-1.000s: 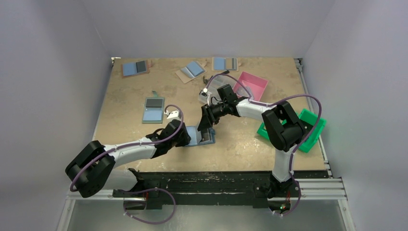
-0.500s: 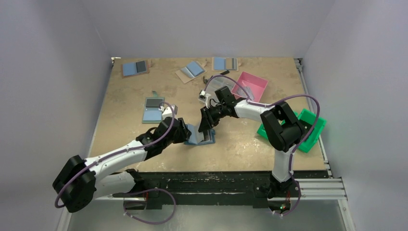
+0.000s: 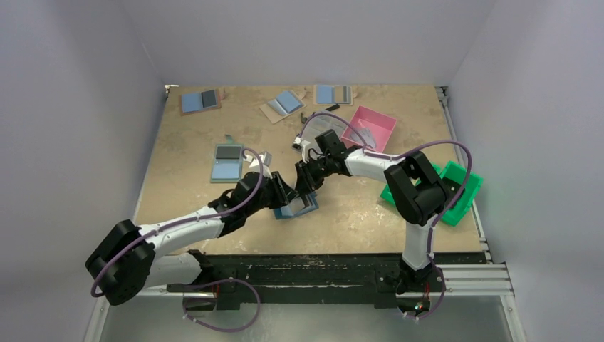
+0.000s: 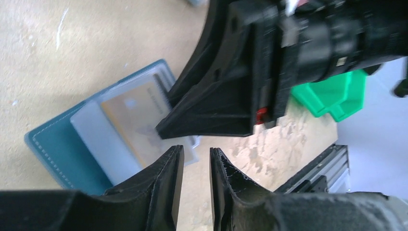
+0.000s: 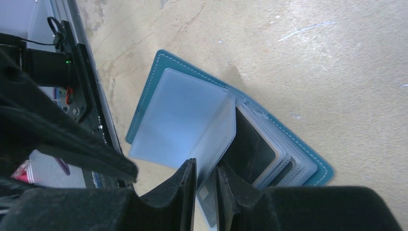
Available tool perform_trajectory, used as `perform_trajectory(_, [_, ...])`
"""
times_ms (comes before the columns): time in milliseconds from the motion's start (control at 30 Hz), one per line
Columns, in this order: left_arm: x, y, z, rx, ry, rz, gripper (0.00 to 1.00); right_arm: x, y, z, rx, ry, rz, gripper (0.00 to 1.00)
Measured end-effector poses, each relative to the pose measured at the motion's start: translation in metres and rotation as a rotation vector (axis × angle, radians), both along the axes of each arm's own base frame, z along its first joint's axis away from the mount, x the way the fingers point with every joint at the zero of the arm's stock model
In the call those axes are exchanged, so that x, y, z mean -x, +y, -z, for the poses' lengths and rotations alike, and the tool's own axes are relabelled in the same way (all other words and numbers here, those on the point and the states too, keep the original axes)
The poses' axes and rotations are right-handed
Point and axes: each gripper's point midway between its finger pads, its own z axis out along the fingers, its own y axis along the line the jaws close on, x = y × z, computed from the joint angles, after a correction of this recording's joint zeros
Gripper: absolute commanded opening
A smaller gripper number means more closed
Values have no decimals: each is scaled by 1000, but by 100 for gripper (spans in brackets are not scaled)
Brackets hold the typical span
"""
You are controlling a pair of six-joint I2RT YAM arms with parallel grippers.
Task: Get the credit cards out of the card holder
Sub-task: Remove the credit card from the card holder.
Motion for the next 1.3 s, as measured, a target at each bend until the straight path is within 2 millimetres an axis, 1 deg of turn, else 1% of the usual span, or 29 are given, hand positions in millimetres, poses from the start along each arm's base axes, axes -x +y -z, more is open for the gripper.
perform_trajectory(133, [3,5,27,-36,57,-23,27,-3,-2,3,20,-10,13,28])
perform_trajectory(333, [11,23,68,-102,139,-79,27,-4,-4,5,35,-16,22,33])
perform_trajectory(467, [15,32,87,-136,181,-105,27,-4,-4,5,33,-16,20,34])
perform_trajectory(700, [10,33,88,-109,178,-129,27,-5,-5,6,42,-19,25,36])
perform_trajectory(900, [8,34,88,-91,172,-131,27,-16,-8,8,84,-58,57,36])
perform_trajectory(1000, [8,33,87,-83,170,-129,28,-18,-8,8,89,-66,61,36])
perform_trajectory(1300, [8,32,83,-41,170,-126,29,-18,-9,9,92,-71,54,28])
